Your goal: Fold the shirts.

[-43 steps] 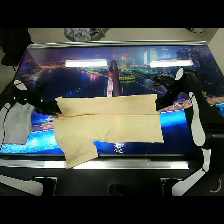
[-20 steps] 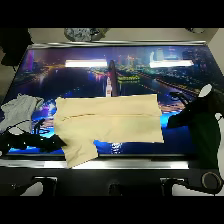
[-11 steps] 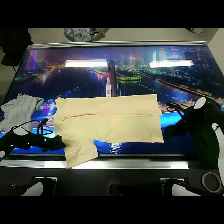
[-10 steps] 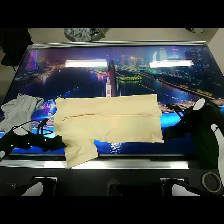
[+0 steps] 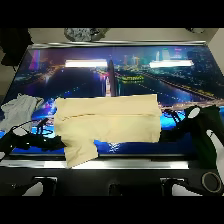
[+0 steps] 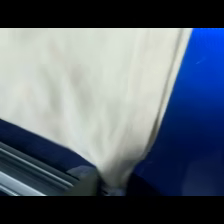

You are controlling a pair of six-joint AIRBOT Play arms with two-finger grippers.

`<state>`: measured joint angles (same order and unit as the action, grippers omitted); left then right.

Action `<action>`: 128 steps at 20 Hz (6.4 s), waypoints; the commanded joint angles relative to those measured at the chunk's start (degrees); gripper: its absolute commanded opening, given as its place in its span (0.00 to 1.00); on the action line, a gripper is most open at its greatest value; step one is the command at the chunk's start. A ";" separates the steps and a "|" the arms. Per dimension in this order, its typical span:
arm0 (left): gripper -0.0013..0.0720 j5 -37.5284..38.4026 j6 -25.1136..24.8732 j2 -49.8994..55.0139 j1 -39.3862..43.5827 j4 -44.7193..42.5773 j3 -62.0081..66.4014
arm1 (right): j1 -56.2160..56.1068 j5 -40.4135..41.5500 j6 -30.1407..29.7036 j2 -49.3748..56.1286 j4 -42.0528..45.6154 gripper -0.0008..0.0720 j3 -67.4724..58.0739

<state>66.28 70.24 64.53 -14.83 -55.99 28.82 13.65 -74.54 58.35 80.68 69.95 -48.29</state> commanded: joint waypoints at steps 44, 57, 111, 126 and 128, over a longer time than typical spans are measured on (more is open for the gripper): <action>0.75 13.05 6.01 22.36 4.31 2.67 64.70 | 4.22 -4.39 3.61 33.75 -19.47 0.93 -45.66; 0.06 -5.66 4.79 22.56 27.39 6.51 48.54 | -3.23 -4.50 2.40 14.80 -22.29 0.06 -45.68; 0.06 -8.20 6.01 -12.57 -1.14 5.77 34.10 | -21.42 4.37 14.10 23.50 -17.27 0.95 -40.37; 0.06 -8.22 5.16 -12.59 -1.14 5.79 33.94 | -22.49 5.57 1.42 30.45 -37.48 0.06 -41.33; 0.06 -8.22 4.76 -12.59 -1.14 5.79 33.94 | -20.04 0.76 -0.44 28.55 -38.01 0.06 -45.00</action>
<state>58.06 75.42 51.92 -15.97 -50.19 62.78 -8.32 -69.76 62.48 110.56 35.59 -90.50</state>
